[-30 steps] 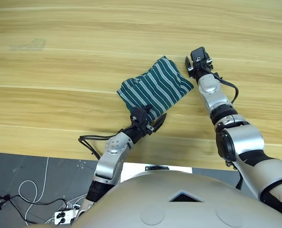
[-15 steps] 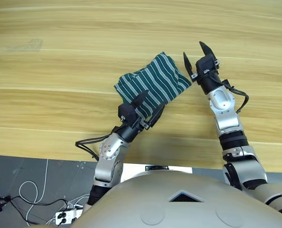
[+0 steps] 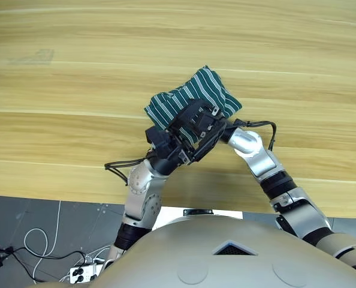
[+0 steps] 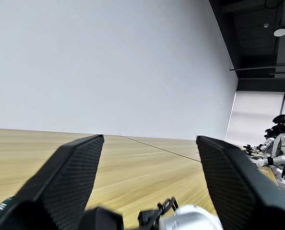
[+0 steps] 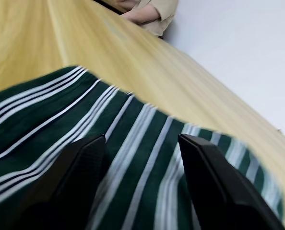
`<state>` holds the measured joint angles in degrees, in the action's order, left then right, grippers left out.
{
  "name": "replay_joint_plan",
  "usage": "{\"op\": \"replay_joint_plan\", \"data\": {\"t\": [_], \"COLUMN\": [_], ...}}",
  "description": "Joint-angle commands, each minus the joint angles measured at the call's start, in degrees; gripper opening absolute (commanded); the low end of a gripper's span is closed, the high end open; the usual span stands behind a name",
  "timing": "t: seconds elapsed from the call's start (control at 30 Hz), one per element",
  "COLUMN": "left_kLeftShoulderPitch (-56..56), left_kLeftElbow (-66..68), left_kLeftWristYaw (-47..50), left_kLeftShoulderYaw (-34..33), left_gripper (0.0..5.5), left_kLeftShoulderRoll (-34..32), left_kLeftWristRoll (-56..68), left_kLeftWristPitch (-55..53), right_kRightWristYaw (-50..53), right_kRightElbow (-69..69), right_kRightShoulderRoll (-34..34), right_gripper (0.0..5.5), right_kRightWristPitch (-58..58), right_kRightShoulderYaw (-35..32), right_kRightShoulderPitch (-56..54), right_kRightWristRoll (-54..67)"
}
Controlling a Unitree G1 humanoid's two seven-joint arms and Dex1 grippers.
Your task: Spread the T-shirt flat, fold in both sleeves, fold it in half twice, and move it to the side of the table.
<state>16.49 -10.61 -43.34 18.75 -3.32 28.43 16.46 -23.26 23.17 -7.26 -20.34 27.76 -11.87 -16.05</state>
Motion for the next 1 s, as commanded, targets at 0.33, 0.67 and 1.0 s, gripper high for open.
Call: {"op": "replay_joint_plan", "data": {"t": [0.33,0.67,1.0], "left_kLeftShoulderPitch": [2.35,7.04,9.92], "left_kLeftElbow": [-0.33,-2.58,-3.75], "left_kLeftWristYaw": [0.82,5.84,10.03], "left_kLeftShoulderYaw": [-0.73,-6.73,-15.97], "left_gripper": [3.58,3.58,3.58], "left_kLeftShoulderRoll": [1.91,3.37,4.26], "left_kLeftWristRoll": [3.01,3.74,6.07], "left_kLeftWristPitch": [-2.18,1.56,2.91], "right_kRightWristYaw": [21.50,49.90,83.68], "right_kRightElbow": [45.24,47.70,51.44], "right_kRightShoulderRoll": [5.14,2.69,-1.13], "right_gripper": [2.81,2.81,2.81], "right_kRightWristPitch": [13.97,12.39,4.05], "right_kRightShoulderYaw": [-25.17,-43.20,-55.71], "right_kRightShoulderPitch": [-26.08,-29.54,-31.95], "right_kRightWristRoll": [15.50,24.38,28.13]}}
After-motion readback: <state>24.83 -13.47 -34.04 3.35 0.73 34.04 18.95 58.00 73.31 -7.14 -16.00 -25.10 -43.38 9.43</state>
